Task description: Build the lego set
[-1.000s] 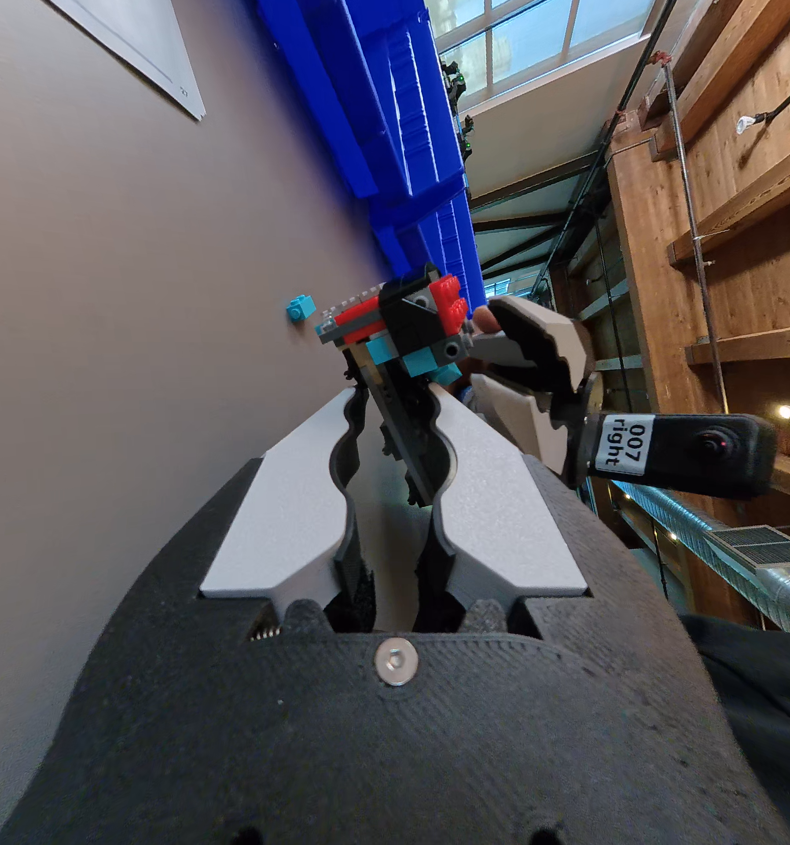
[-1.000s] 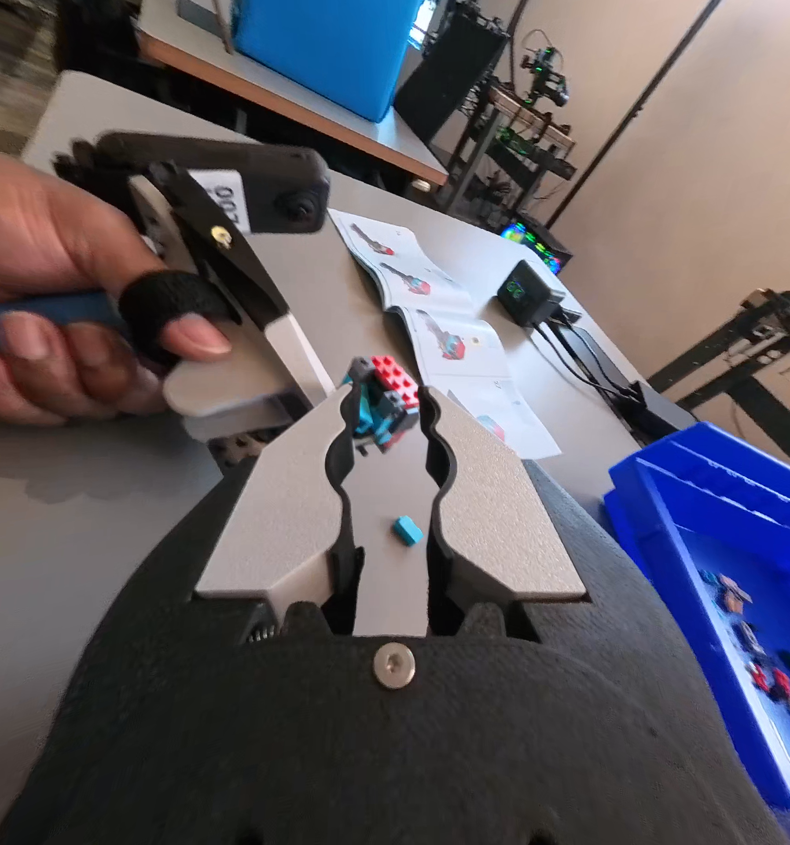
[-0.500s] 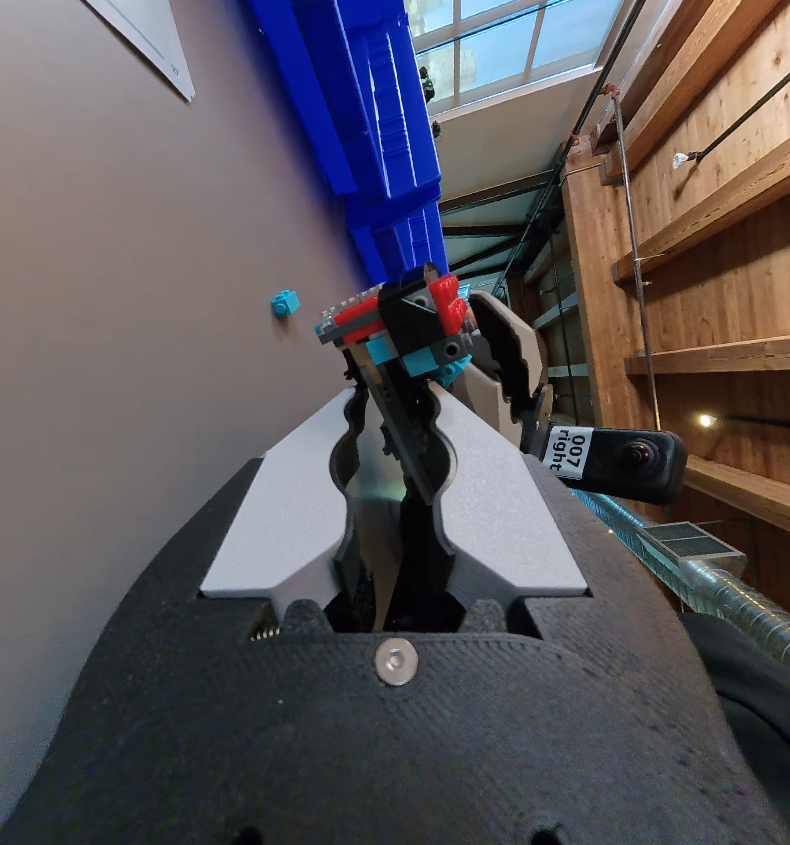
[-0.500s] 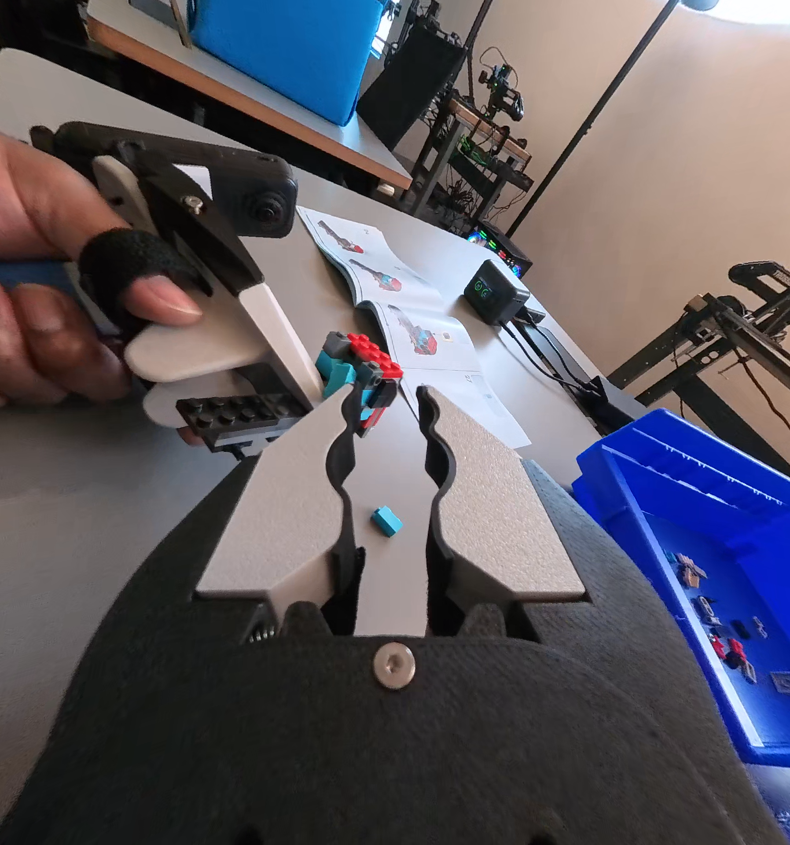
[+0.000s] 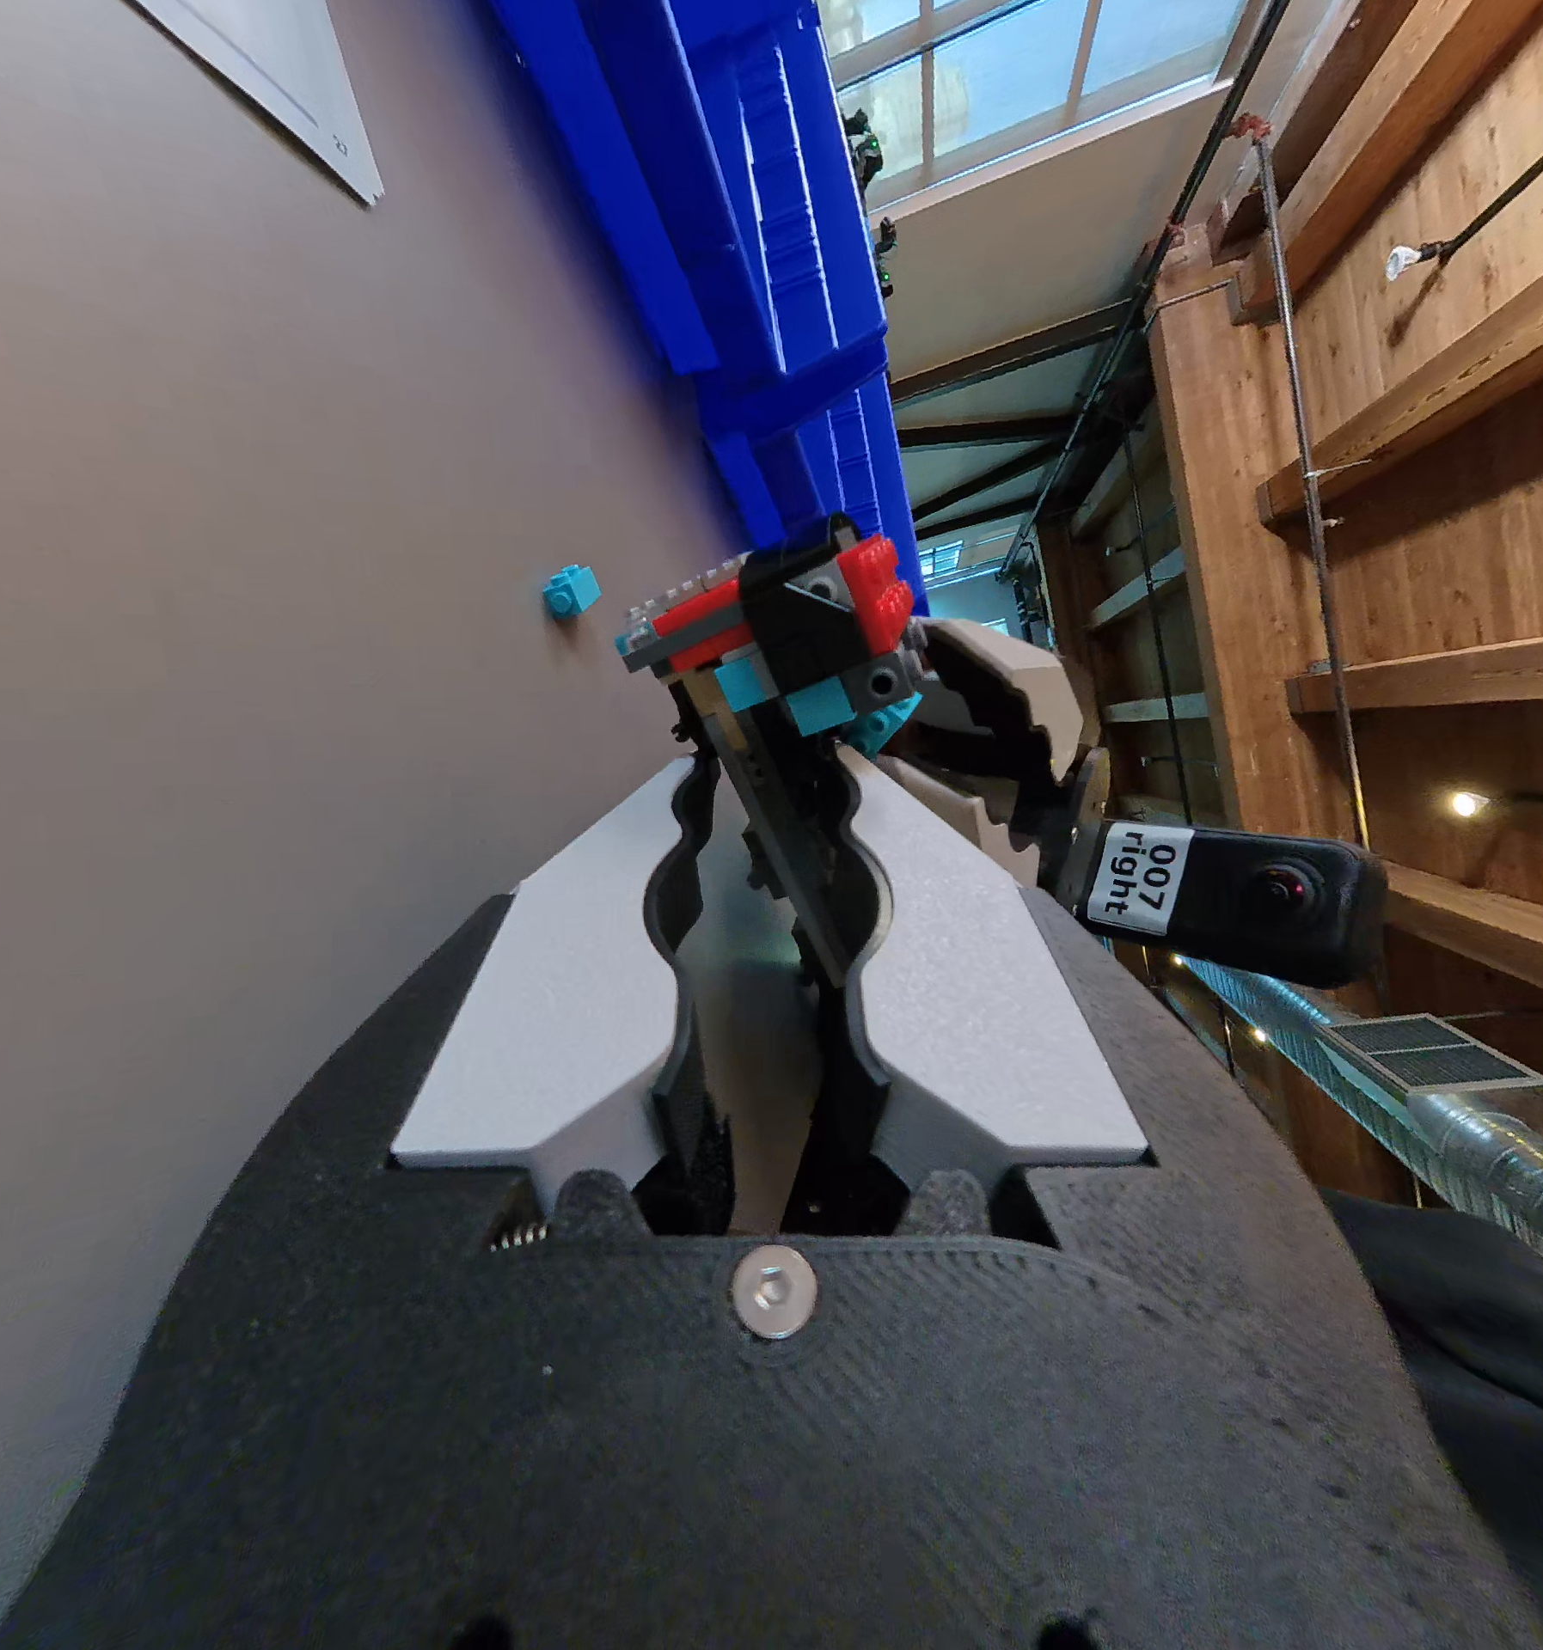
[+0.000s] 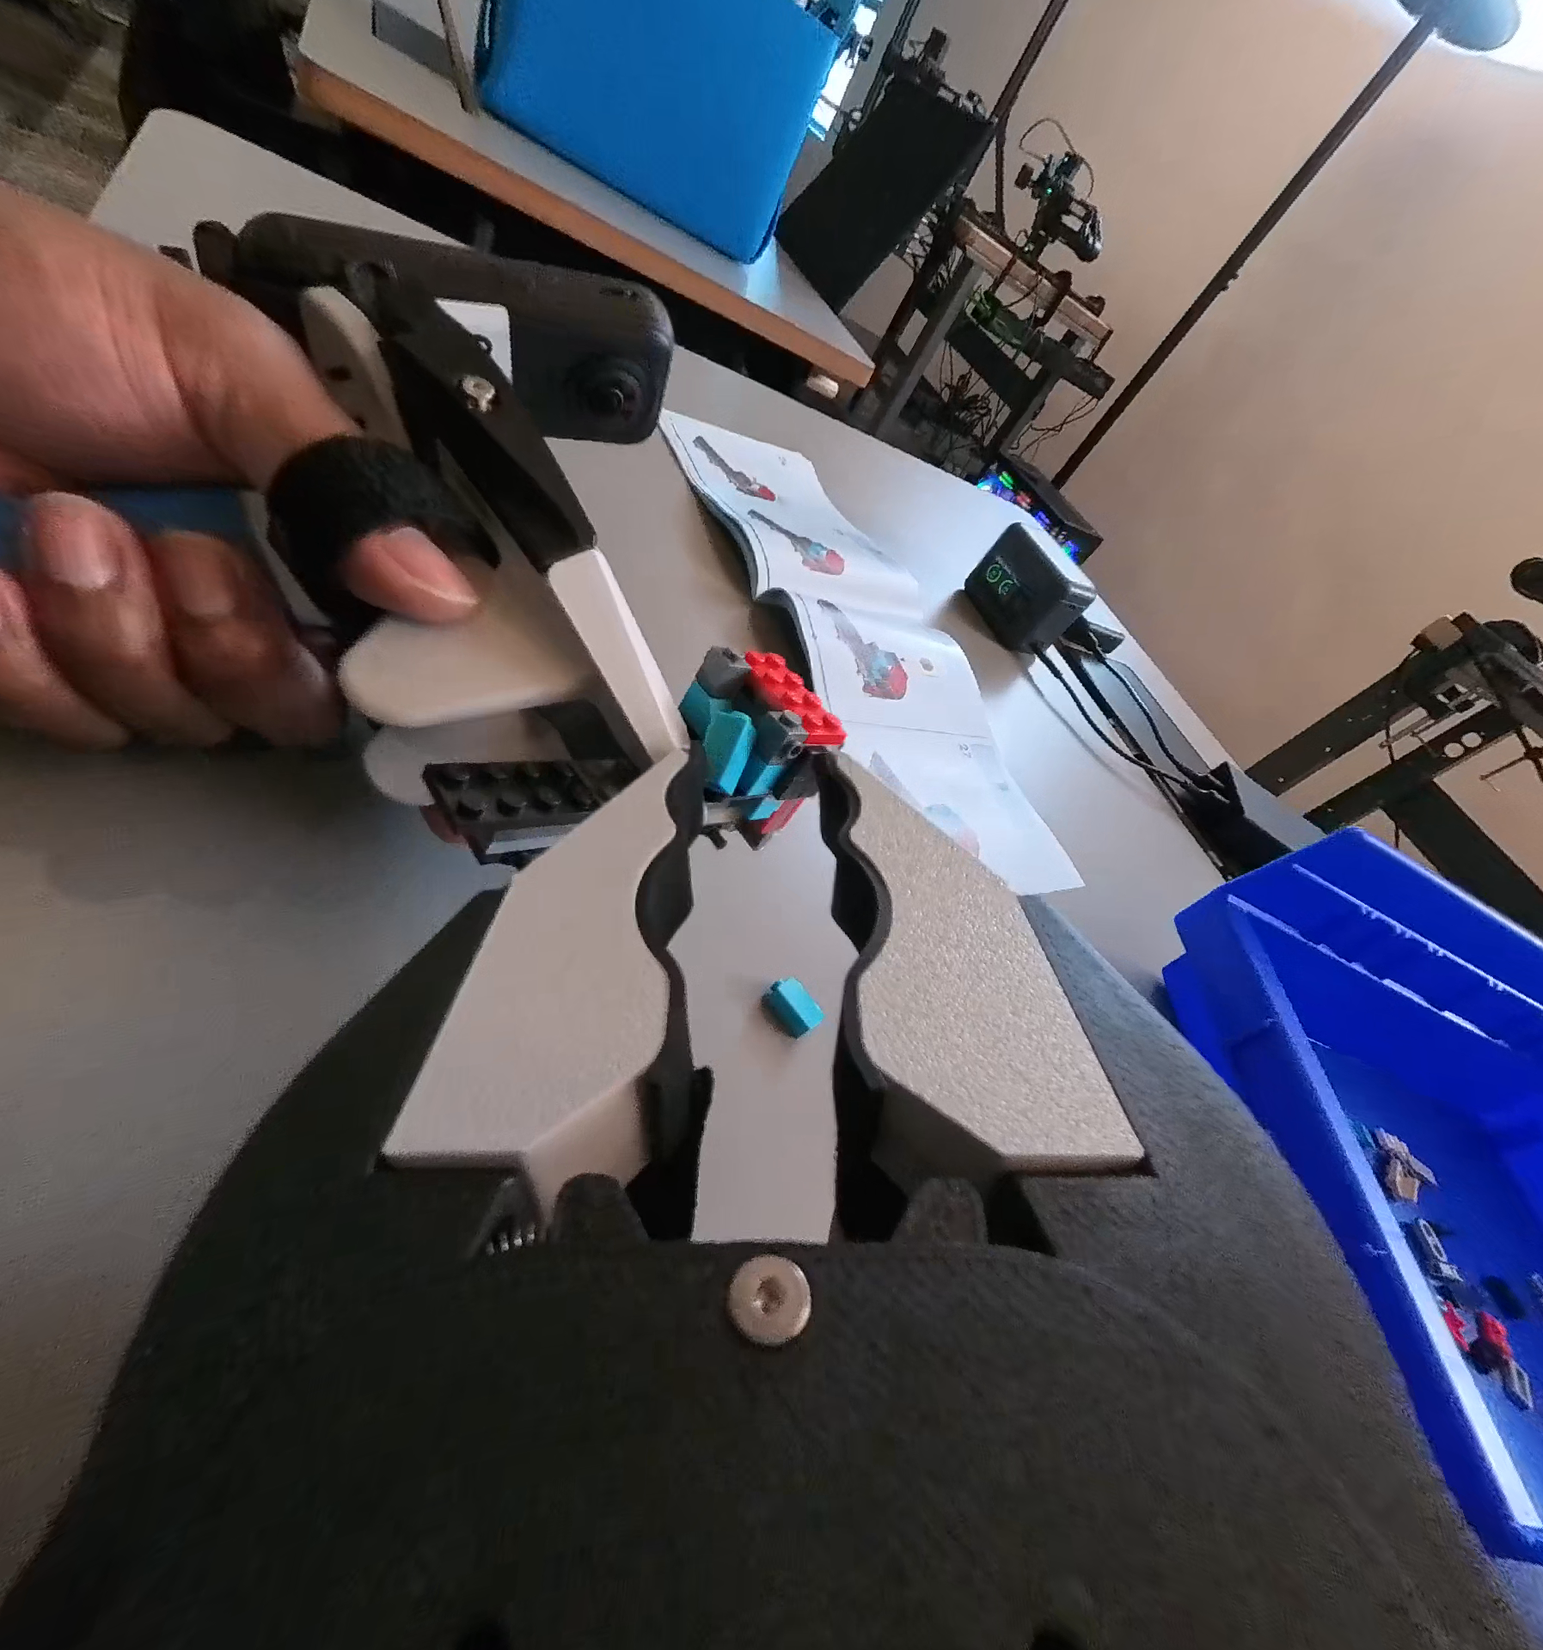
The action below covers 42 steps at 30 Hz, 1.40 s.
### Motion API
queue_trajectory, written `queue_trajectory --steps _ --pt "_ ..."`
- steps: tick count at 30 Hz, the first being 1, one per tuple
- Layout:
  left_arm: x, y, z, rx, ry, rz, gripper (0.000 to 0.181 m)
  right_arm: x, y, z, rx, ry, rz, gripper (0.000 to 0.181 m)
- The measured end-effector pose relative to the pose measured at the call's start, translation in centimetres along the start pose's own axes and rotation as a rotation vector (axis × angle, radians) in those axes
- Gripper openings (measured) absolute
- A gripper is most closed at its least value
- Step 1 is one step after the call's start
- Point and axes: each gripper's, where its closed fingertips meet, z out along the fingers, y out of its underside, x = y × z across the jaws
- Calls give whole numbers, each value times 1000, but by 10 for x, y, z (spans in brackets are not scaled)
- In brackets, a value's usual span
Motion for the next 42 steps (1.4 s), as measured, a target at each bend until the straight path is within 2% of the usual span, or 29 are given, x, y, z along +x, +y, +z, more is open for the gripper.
queue_trajectory --steps 10,18,24,27,35,38,42 --pt "-1 -1 -1 4 -6 -5 24 2 0 0 -6 46 -42 26" --pt "-2 -2 -1 12 -6 -10 24 3 -8 -2 -8 59 47 25" --pt "-1 -3 -2 16 -3 -10 28 -4 -7 -4 -112 67 1 22" --pt "-1 -2 -1 11 -9 3 24 -5 -3 -1 -162 52 -8 20" --pt "-3 1 0 3 -38 35 24 -8 7 -2 -259 -21 72 10" --pt "-2 1 0 4 -26 19 24 -8 6 -3 -232 -12 90 10" --pt "0 -1 -1 14 6 -27 24 2 -8 -3 -104 68 176 10"
